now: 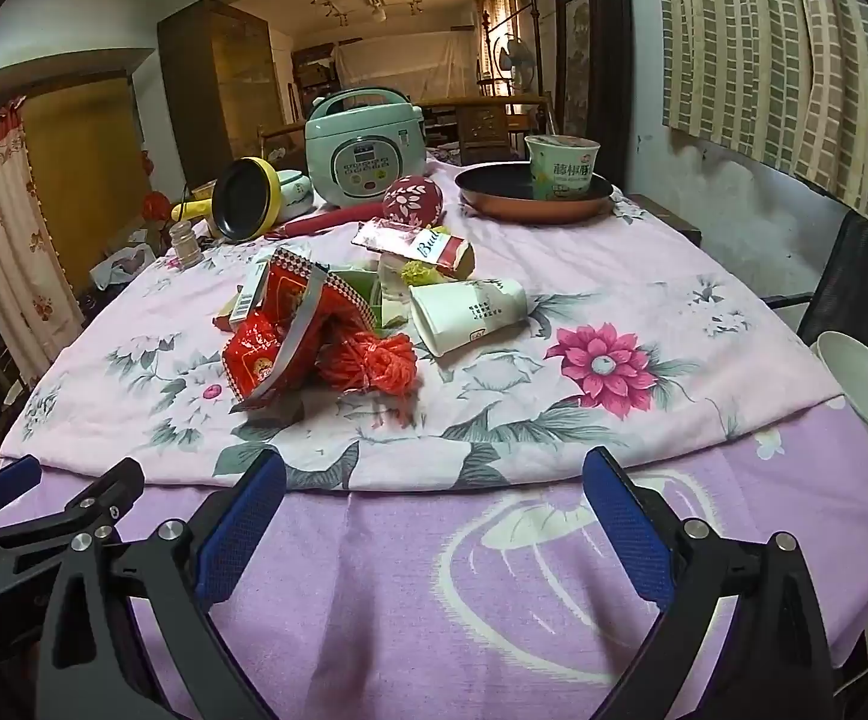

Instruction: Collect trash

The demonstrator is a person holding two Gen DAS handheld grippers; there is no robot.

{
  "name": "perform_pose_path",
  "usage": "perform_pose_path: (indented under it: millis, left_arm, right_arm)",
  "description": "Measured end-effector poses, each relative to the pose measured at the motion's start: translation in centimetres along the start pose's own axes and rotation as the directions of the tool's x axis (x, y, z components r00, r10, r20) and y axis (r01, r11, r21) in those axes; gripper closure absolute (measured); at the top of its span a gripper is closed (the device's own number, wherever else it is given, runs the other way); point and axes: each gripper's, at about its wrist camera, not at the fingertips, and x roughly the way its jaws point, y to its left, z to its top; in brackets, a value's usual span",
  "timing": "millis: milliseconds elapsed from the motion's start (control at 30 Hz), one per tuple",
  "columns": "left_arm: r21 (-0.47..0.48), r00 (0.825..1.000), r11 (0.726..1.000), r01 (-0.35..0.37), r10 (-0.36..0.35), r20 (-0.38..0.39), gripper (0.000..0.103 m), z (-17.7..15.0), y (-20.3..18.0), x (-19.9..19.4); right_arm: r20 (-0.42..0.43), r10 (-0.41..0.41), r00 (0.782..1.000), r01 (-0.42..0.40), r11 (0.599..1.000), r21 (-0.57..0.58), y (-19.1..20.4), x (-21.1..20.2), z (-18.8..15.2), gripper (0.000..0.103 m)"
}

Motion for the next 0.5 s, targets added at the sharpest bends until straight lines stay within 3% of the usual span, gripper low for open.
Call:
perform_pose_path:
  millis: [500]
  left_arm:
    - [0.003,1.0,1.0,0.0,0.0,0.015,0.007,-0.02,0.2,-0.43]
  right_arm:
    - [-0.001,-0.006,1.0,0.006,1.0,-0.001,-0.2,-0.26,0.28,0.005]
